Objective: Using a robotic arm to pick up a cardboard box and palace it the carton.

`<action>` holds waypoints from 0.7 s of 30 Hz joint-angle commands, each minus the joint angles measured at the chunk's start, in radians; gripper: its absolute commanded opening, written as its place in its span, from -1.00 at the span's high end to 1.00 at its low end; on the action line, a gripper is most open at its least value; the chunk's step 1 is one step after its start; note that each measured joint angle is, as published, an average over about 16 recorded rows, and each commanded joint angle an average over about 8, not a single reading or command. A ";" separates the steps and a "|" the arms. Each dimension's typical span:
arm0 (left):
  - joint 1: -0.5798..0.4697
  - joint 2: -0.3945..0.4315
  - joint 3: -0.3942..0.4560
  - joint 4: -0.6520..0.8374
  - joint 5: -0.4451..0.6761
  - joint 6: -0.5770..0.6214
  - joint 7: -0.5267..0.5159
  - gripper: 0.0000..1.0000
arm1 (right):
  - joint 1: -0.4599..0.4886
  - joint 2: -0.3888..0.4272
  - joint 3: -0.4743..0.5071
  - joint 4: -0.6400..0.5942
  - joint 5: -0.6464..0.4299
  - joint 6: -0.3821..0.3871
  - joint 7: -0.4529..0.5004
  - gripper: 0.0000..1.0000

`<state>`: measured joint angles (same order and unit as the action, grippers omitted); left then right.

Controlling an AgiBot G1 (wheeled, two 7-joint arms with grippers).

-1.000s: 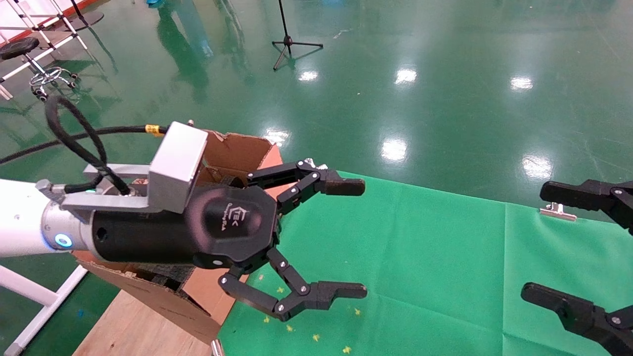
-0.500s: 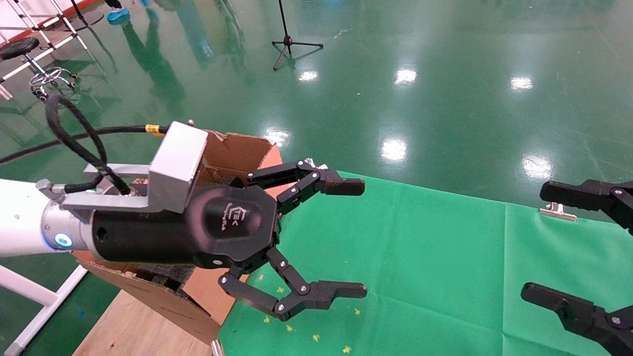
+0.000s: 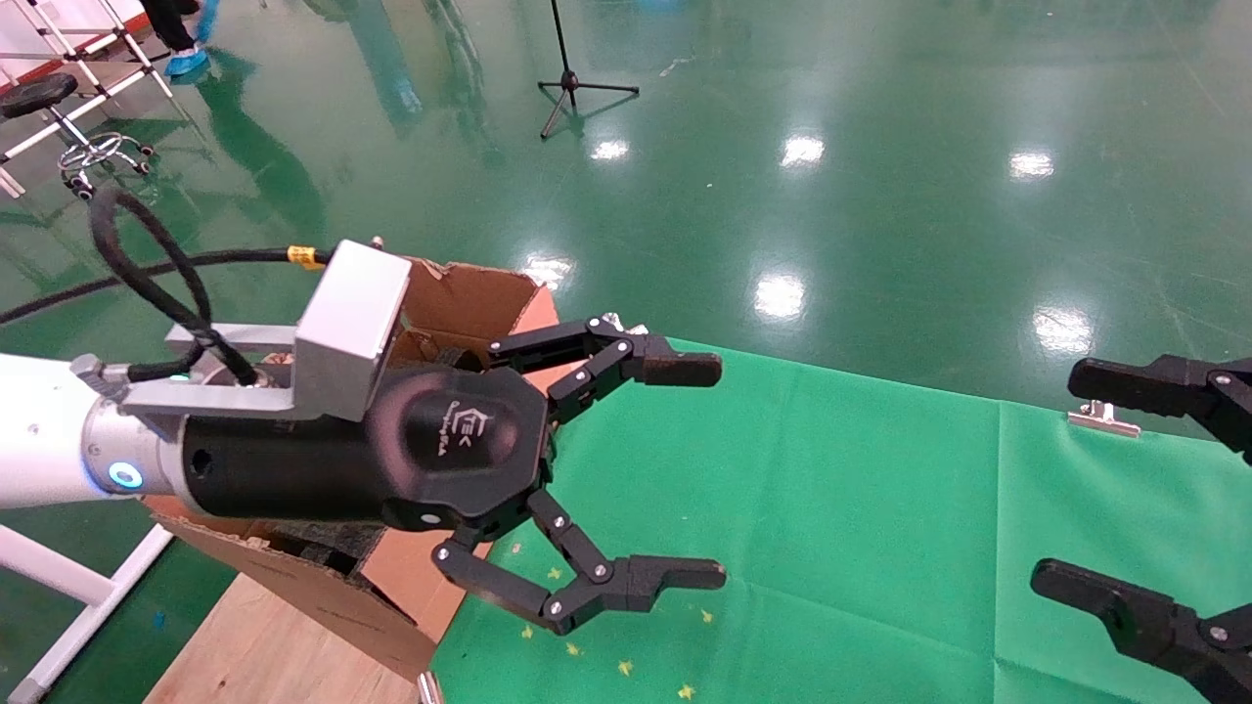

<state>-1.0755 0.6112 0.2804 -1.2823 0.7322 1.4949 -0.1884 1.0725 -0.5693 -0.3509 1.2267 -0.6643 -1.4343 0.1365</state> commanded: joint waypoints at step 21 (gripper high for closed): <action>0.000 0.000 0.000 0.000 0.000 0.000 0.000 -1.00 | 0.000 0.000 0.000 0.000 0.000 0.000 0.000 -1.00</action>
